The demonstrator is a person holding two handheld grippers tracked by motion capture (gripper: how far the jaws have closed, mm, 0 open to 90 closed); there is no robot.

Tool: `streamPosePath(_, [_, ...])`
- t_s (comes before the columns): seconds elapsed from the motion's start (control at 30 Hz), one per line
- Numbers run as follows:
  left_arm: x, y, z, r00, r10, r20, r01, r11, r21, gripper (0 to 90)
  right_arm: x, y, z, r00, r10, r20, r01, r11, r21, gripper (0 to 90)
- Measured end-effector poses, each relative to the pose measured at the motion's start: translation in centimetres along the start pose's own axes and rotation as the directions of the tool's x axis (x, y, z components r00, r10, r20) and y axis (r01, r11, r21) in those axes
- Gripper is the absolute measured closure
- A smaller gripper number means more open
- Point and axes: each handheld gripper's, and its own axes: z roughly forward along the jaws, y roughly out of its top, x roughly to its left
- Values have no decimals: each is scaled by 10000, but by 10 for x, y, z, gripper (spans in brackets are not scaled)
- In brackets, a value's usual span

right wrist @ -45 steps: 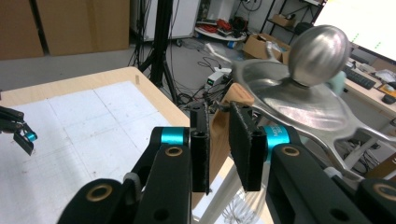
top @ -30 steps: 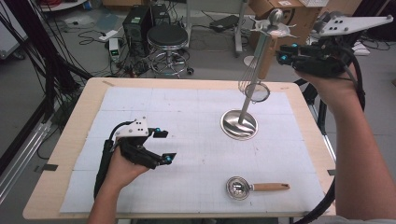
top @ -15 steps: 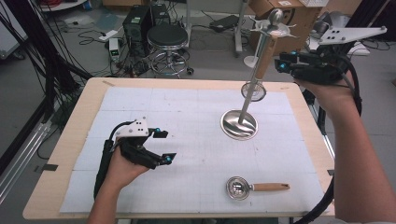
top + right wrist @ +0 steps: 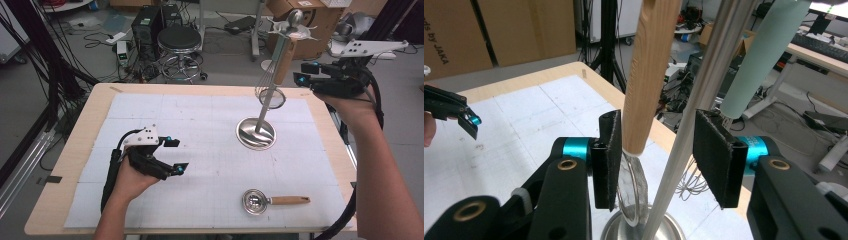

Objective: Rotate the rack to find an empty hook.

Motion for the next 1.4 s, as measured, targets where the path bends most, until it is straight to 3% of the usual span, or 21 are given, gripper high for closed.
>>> streamPosePath(0.03, [1,0,0,10000,69,16,-69,10000,58,176,0,-1,-1,9999,163,-3,-163,9999,18,546])
streamPosePath(0.37, [0,-1,0,10000,50,1,-50,9999,93,176,-9,-8,-3,9996,219,169,-221,9996,156,563])
streamPosePath(0.47, [0,-1,0,10000,62,7,-62,9999,112,176,-13,-6,-7,9987,339,391,-351,9990,292,639])
streamPosePath(0.53, [-1,-1,-1,10000,31,-7,-31,10000,90,176,-16,-3,-9,9975,449,547,-465,9986,272,680])
streamPosePath(0.67, [0,-1,-1,10000,54,-10,-54,10000,80,176,-16,8,-11,9971,257,715,-255,9997,-33,727])
streamPosePath(0.9, [0,-1,0,10000,53,14,-53,9999,88,176,-18,26,-15,9941,194,1066,-197,9998,20,761])
streamPosePath(1.23, [1,-2,-1,10000,36,-11,-36,10000,86,176,-34,34,-21,9839,619,1677,-595,9980,-193,840])
streamPosePath(1.4, [2,-2,-1,10000,-15,-94,16,10000,84,176,-37,39,-24,9801,537,1913,-471,9981,-389,840])
